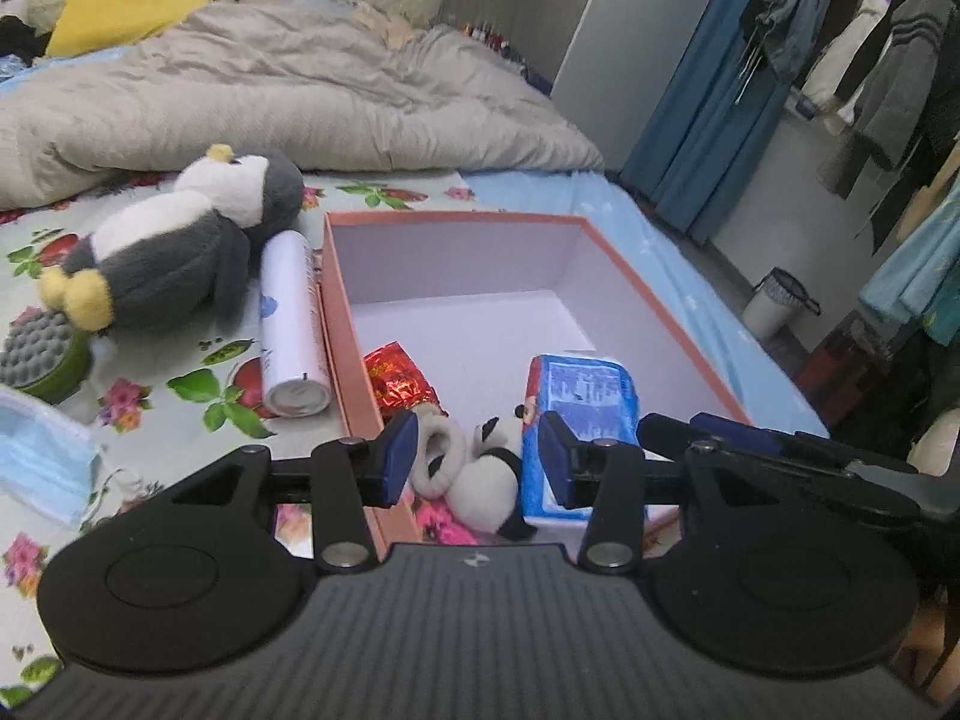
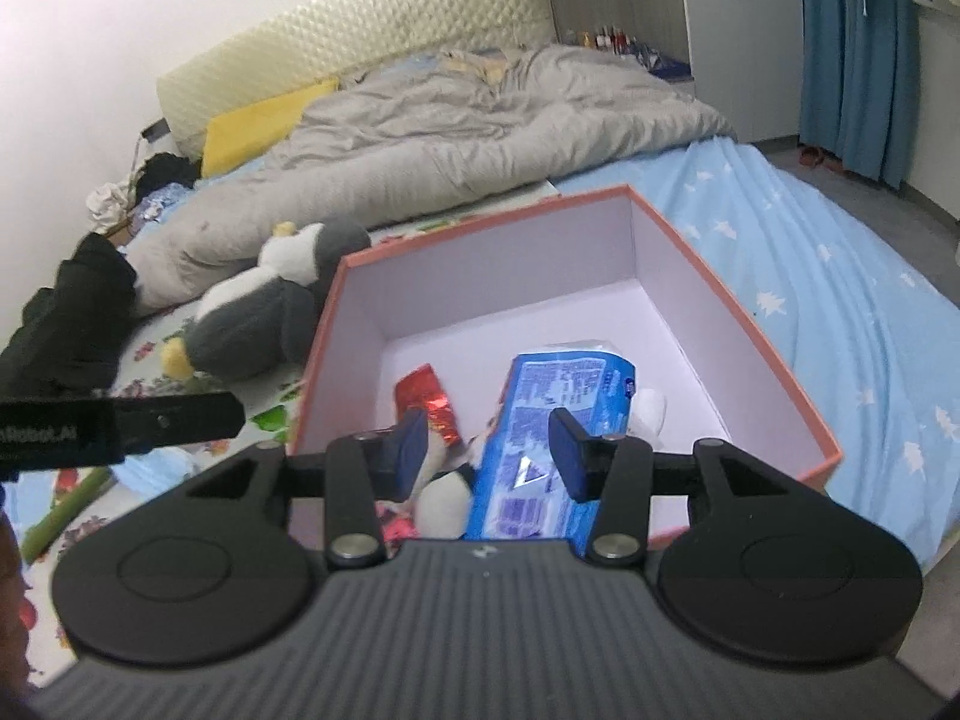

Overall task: Organize soft objects
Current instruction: 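Open both grippers to drop the candy and wipes pack into the box, then withdraw both tools from the box toward the blue face mask and clear cup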

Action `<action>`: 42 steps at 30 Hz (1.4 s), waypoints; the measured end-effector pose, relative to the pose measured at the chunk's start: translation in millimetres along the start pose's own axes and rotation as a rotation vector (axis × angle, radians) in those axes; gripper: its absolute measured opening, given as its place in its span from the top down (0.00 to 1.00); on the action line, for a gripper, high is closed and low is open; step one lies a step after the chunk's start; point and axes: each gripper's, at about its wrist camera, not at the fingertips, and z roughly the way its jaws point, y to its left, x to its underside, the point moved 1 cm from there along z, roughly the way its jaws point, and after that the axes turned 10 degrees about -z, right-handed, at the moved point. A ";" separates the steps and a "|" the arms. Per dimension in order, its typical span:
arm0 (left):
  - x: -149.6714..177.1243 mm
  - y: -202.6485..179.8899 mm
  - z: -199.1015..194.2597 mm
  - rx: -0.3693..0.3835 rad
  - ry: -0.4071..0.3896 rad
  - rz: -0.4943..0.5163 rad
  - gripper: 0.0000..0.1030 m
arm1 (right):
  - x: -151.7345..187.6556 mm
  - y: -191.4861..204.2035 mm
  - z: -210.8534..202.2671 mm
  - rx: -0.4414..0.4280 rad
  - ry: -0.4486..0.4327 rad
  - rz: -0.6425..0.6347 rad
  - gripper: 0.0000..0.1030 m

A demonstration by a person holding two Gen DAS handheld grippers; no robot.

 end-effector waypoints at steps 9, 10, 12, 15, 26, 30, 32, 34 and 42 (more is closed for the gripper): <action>30.3 8.8 -88.2 0.012 -0.096 0.016 0.51 | 6.9 36.1 -65.0 -0.035 -0.084 -0.026 0.54; 33.2 10.5 -95.9 0.011 -0.105 0.014 0.51 | 8.6 40.4 -71.3 -0.045 -0.092 -0.028 0.54; 40.4 14.9 -112.2 0.010 -0.123 0.012 0.51 | 11.5 49.3 -80.9 -0.056 -0.101 -0.034 0.54; 51.3 22.8 -133.4 -0.001 -0.147 0.002 0.51 | 17.2 64.0 -92.9 -0.082 -0.108 -0.050 0.54; 93.3 68.4 -191.8 -0.074 -0.212 -0.096 0.51 | 40.5 117.9 -110.1 -0.193 -0.093 -0.130 0.54; 111.7 86.8 -208.4 -0.122 -0.231 -0.132 0.51 | 51.4 140.0 -110.7 -0.242 -0.075 -0.155 0.54; 122.4 98.8 -214.5 -0.148 -0.229 -0.161 0.51 | 57.8 151.8 -109.0 -0.268 -0.061 -0.174 0.54; 132.9 110.5 -220.5 -0.172 -0.227 -0.188 0.50 | 65.7 162.9 -106.6 -0.290 -0.039 -0.190 0.54; 159.2 159.3 -224.1 -0.223 -0.206 -0.313 0.48 | 84.9 199.8 -83.3 -0.348 0.049 -0.235 0.54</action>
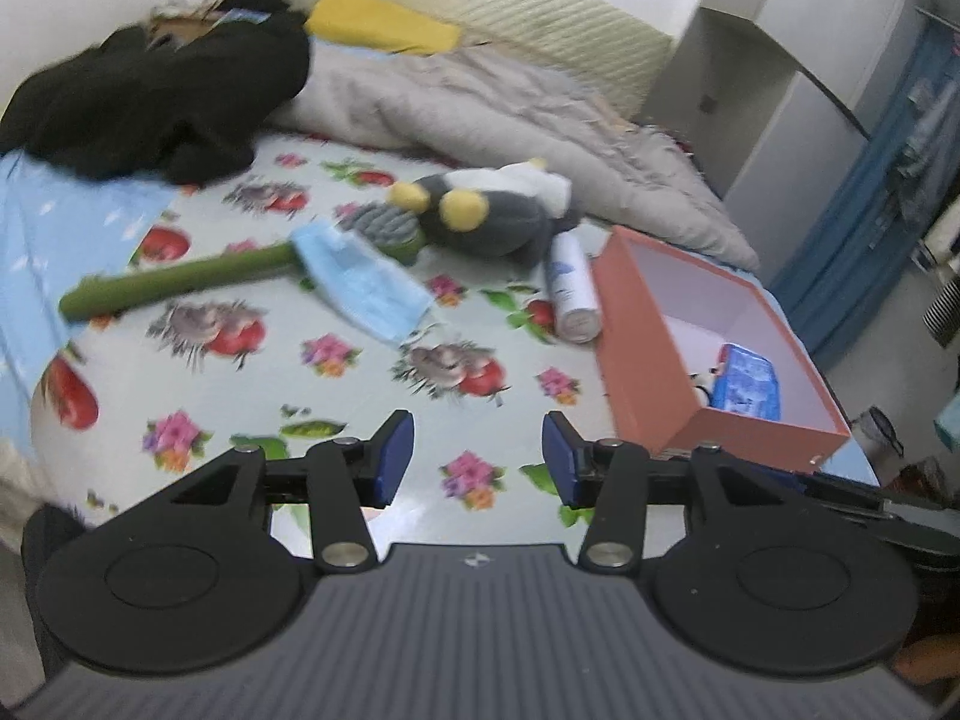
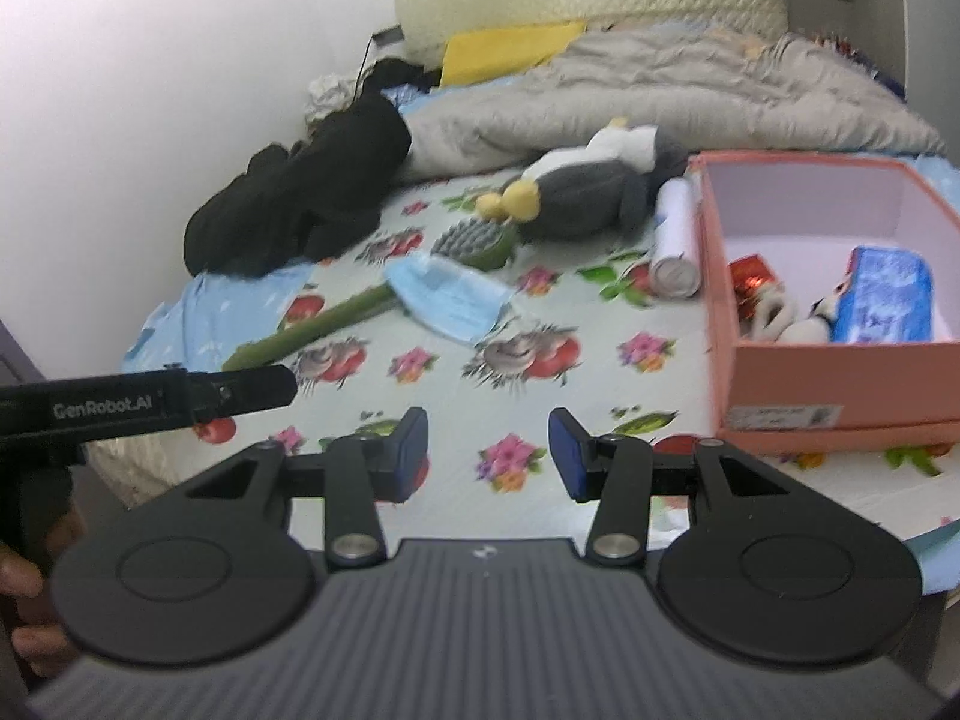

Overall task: Organize soft objects
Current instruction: 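Withdraw both tools from the box toward the blue face mask and clear cup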

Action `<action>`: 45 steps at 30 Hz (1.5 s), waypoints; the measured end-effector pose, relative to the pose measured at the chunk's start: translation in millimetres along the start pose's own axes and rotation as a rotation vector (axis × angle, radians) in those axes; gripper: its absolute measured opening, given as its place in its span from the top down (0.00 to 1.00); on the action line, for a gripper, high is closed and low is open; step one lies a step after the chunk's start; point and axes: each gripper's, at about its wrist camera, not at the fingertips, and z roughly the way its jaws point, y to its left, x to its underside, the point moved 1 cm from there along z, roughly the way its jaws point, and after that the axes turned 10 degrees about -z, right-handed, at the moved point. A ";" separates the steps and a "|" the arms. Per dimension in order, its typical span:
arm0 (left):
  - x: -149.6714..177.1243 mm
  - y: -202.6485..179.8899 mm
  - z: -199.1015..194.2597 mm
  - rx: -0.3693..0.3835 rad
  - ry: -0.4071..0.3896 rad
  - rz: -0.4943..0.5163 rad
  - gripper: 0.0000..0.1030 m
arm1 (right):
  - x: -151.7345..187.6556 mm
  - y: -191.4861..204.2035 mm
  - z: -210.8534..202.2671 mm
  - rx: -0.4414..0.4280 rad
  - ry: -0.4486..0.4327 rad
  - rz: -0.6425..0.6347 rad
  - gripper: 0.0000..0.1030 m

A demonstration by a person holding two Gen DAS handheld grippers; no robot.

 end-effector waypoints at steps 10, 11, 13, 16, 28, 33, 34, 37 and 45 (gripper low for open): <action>-24.4 40.1 55.1 -0.040 0.037 -0.116 0.48 | -23.2 -3.6 49.5 0.017 0.048 -0.014 0.54; -27.4 43.3 62.1 -0.042 0.043 -0.128 0.48 | -26.6 -6.1 55.6 0.019 0.051 -0.010 0.54; -33.5 47.8 77.8 -0.046 0.059 -0.146 0.48 | -33.5 -12.0 68.7 0.025 0.061 0.001 0.54; -41.4 53.5 100.6 -0.056 0.076 -0.162 0.48 | -43.9 -20.6 90.4 0.025 0.076 0.022 0.54; -73.3 77.7 197.4 -0.085 0.113 -0.259 0.48 | -80.0 -50.4 183.1 -0.025 0.136 0.055 0.54; -83.2 85.5 233.8 -0.086 0.116 -0.296 0.48 | -92.6 -61.9 227.4 -0.051 0.159 0.079 0.54; -85.0 87.2 241.7 -0.084 0.118 -0.301 0.48 | -95.3 -63.9 237.2 -0.055 0.164 0.085 0.54; -89.0 90.9 260.3 -0.090 0.115 -0.312 0.48 | -102.3 -67.5 260.7 -0.074 0.171 0.101 0.55; -100.2 100.0 294.5 -0.131 0.080 -0.324 0.48 | -112.5 -68.4 322.7 -0.092 0.186 0.121 0.58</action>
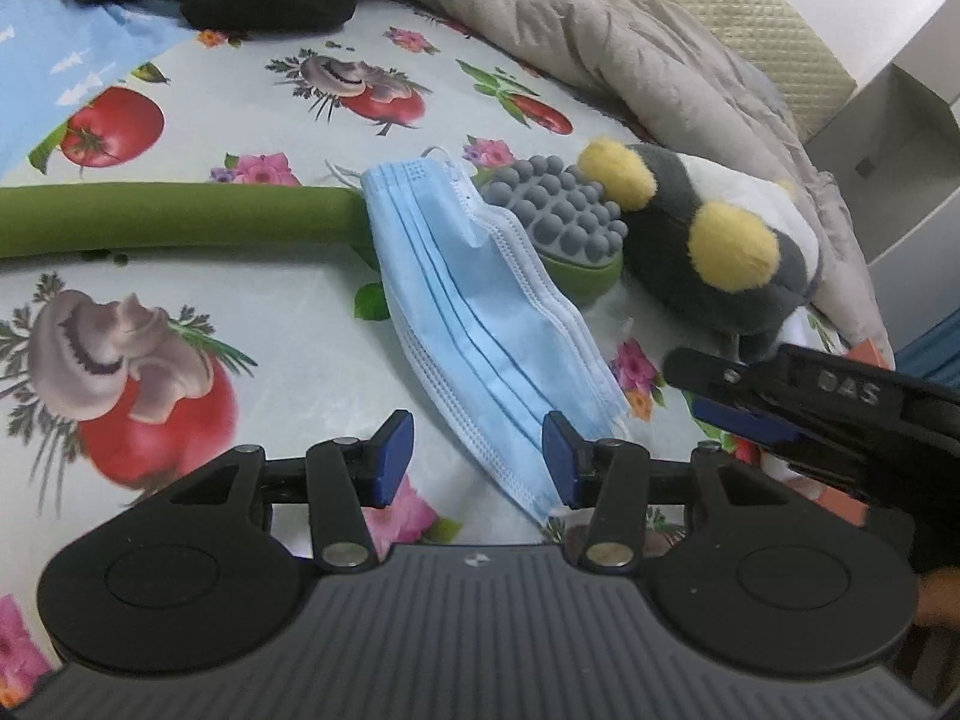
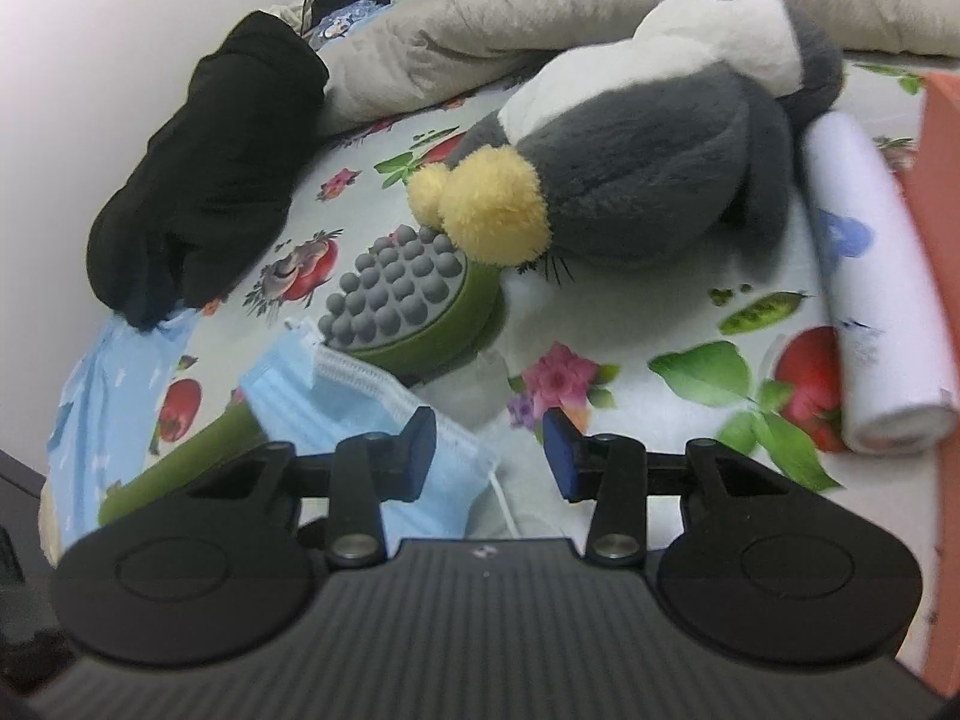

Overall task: Organize soft objects
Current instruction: 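Withdraw both tools from the box toward the blue face mask and clear cup, then grasp the blue face mask edge with the left gripper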

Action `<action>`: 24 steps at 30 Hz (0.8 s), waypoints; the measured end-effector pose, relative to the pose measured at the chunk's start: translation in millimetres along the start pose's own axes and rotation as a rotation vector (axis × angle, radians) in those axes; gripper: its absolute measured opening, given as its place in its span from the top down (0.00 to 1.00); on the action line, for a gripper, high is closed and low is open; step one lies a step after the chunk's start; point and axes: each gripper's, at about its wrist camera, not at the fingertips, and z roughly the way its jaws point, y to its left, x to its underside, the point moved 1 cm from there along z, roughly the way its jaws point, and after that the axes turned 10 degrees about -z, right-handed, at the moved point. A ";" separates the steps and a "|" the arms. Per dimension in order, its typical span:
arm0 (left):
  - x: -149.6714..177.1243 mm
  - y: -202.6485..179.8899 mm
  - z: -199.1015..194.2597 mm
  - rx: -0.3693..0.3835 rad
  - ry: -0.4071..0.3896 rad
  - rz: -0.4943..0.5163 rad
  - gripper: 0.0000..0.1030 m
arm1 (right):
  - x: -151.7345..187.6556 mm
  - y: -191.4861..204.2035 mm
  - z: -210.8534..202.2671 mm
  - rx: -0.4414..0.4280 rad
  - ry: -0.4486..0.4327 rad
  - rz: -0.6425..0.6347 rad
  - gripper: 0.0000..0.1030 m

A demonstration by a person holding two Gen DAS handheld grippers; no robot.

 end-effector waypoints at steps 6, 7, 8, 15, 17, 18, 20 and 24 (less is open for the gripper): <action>-1.7 -2.7 15.5 -0.006 -0.008 0.019 0.49 | -13.3 4.4 34.5 0.004 0.001 -0.027 0.61; -2.0 -3.5 16.6 -0.008 -0.011 0.018 0.49 | -15.0 5.1 40.3 0.008 0.007 -0.031 0.62; -2.7 -4.0 17.9 -0.008 -0.014 0.014 0.49 | -17.1 4.3 45.4 0.006 0.016 -0.030 0.62; -3.2 -6.1 26.0 -0.002 -0.006 -0.006 0.78 | -18.5 3.0 60.4 -0.013 0.040 -0.024 0.74; -3.2 -3.3 27.5 0.004 0.001 -0.030 0.90 | -18.2 0.8 57.8 -0.020 0.050 -0.016 0.80; -3.1 -2.1 27.8 0.005 0.004 -0.039 0.91 | -17.9 -0.8 55.6 -0.019 0.054 -0.011 0.85; -2.5 -0.4 26.1 0.005 0.001 -0.043 0.93 | -17.6 -3.6 50.2 -0.013 0.056 -0.007 0.88; -0.4 3.3 17.6 0.015 0.005 -0.052 0.95 | -15.3 -7.4 39.3 -0.022 0.061 0.011 0.91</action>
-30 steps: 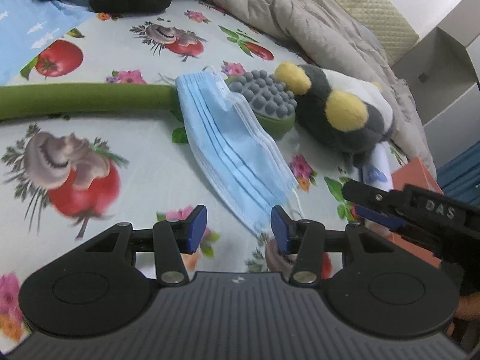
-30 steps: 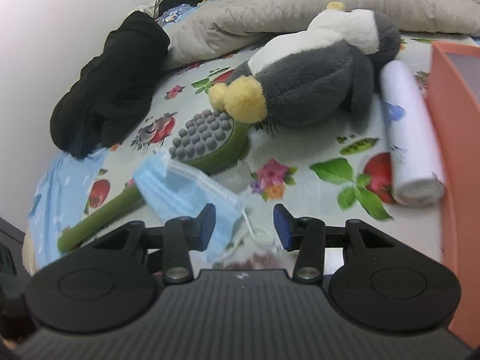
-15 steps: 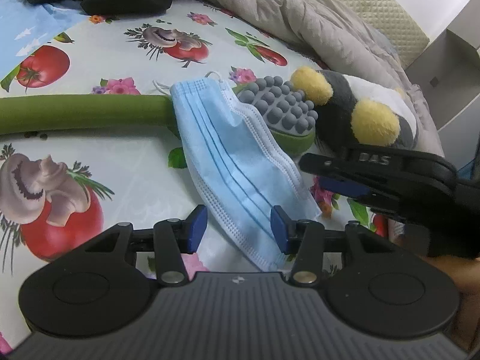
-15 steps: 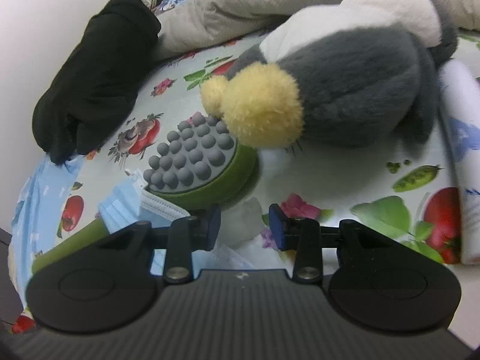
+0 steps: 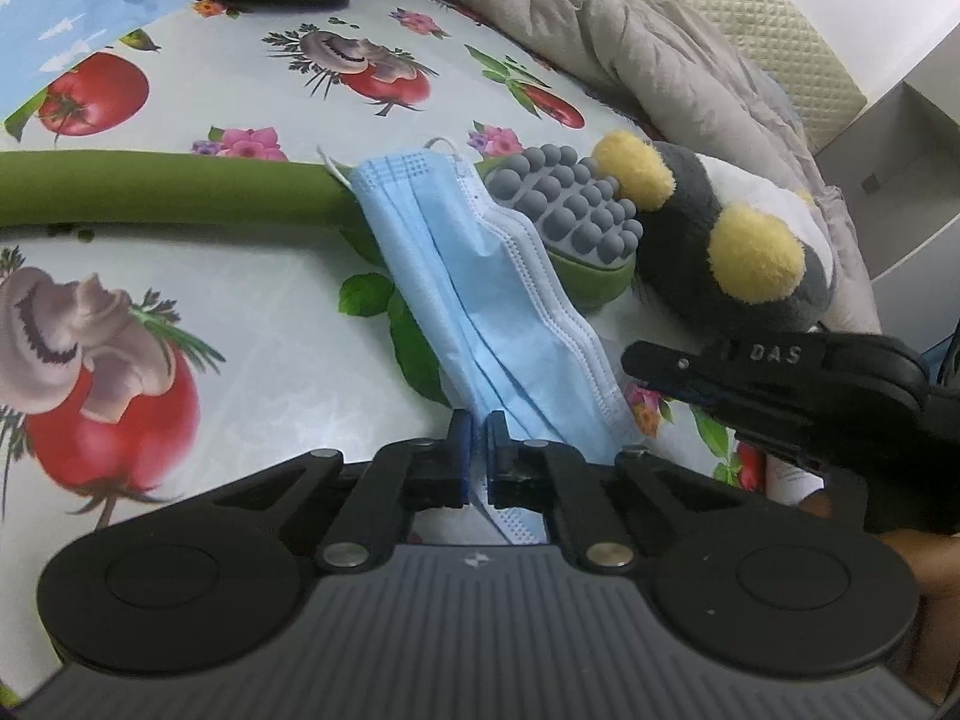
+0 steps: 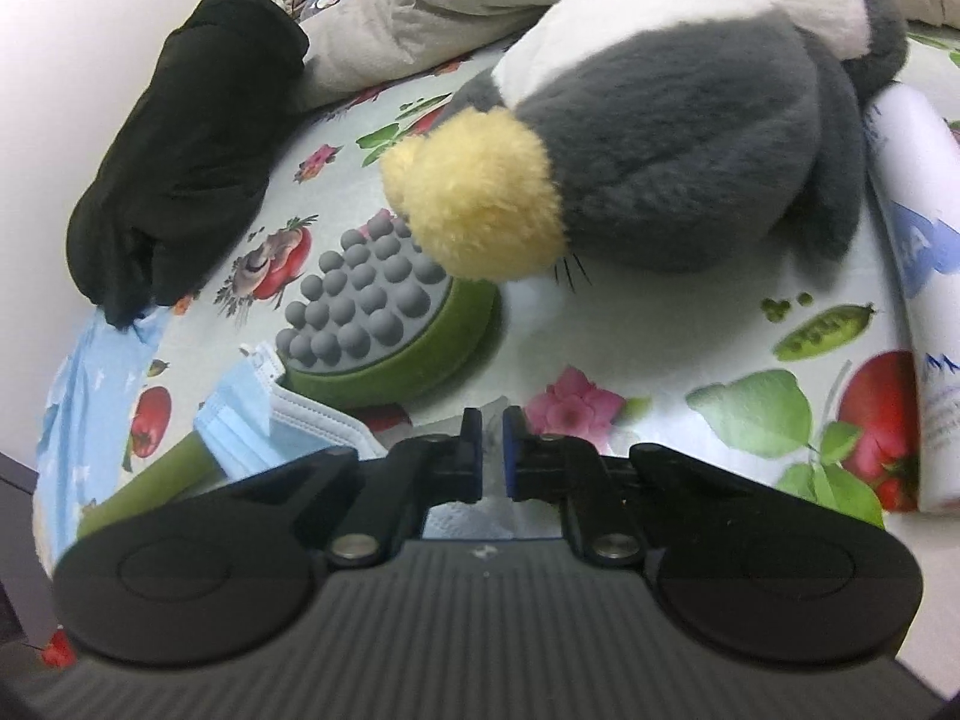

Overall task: Organize soft objects
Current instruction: 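Grasp the blue face mask edge with the left gripper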

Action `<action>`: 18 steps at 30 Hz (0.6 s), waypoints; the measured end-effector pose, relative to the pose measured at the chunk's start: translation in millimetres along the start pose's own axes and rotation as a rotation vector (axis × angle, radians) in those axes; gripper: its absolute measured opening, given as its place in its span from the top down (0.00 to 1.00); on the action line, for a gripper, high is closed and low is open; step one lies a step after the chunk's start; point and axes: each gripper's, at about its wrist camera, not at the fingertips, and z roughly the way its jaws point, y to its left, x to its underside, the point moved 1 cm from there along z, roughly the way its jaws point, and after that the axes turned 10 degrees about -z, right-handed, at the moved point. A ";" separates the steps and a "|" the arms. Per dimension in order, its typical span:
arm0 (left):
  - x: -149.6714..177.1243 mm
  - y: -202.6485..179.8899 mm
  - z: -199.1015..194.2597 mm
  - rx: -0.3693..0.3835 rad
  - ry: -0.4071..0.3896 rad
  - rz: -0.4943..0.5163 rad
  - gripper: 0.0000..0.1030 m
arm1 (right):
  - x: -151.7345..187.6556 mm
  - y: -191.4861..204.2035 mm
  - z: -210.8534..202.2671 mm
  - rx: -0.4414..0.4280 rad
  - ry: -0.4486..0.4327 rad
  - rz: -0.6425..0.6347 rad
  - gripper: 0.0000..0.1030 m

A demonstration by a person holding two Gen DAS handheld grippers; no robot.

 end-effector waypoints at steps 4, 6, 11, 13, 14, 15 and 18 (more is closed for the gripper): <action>1.8 2.0 -16.2 0.023 0.004 -0.006 0.96 | 5.4 1.6 -15.7 0.013 -0.008 0.005 0.92; 4.5 0.9 -26.9 0.040 0.011 0.002 0.96 | 8.7 3.2 -25.4 0.019 -0.015 0.005 0.92; 16.1 -1.1 -55.3 0.079 0.033 0.038 0.96 | 21.7 11.0 -53.6 0.057 -0.036 -0.008 0.93; 22.4 -1.2 -67.1 0.077 0.042 0.060 0.96 | 28.1 14.2 -65.9 0.077 -0.045 -0.023 0.93; 26.0 -1.2 -72.6 0.074 0.047 0.071 0.96 | 32.7 15.4 -73.1 0.088 -0.049 -0.029 0.93; 30.1 -0.9 -79.2 0.084 0.053 0.078 0.96 | 37.7 16.2 -80.1 0.097 -0.051 -0.032 0.93; 42.5 0.7 -96.2 0.109 0.067 0.092 0.96 | 54.0 16.9 -99.4 0.114 -0.056 -0.024 0.93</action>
